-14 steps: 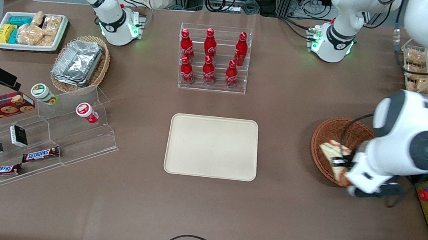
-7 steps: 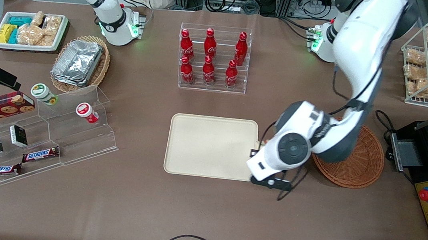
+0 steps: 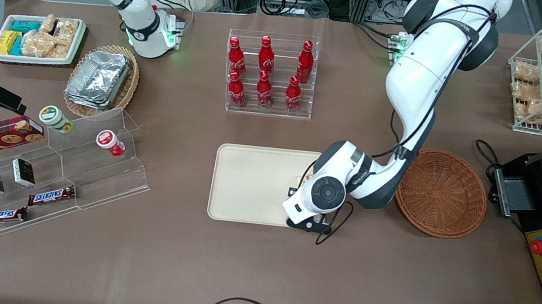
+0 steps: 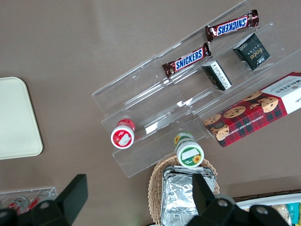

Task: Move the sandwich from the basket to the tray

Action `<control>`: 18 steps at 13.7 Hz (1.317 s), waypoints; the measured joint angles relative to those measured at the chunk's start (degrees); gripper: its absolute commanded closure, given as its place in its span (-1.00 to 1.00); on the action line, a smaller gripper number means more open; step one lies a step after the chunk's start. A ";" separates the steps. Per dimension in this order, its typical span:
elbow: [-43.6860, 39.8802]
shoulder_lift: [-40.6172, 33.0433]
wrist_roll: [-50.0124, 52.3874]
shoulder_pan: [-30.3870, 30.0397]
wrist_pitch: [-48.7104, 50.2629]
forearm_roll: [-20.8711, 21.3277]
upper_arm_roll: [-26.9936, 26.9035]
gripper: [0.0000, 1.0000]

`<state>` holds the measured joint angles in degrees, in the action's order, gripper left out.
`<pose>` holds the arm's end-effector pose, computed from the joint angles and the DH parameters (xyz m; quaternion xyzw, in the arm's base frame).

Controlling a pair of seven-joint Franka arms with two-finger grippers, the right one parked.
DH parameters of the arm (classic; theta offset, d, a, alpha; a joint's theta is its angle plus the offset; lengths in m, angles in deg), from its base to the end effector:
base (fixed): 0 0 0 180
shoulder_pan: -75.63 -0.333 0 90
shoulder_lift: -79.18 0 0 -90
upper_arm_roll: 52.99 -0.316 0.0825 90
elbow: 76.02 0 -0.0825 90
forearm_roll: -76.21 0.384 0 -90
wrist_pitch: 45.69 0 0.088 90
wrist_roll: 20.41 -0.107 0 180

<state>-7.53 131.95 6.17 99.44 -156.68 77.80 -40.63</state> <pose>0.6238 -0.4011 0.2186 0.9924 -0.0546 -0.1079 0.0235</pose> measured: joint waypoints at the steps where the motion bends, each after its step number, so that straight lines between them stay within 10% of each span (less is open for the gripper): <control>1: 0.01 -0.03 0.00 -0.14 0.02 0.00 -0.08 -1.00; 12: 1.63 -15.62 0.54 -7.03 12.92 0.00 -0.82 -1.00; 18: 27.10 -37.62 -0.92 -14.07 7.84 -0.01 -1.05 -1.00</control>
<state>19.57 94.34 5.24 85.38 -148.84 77.79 -41.68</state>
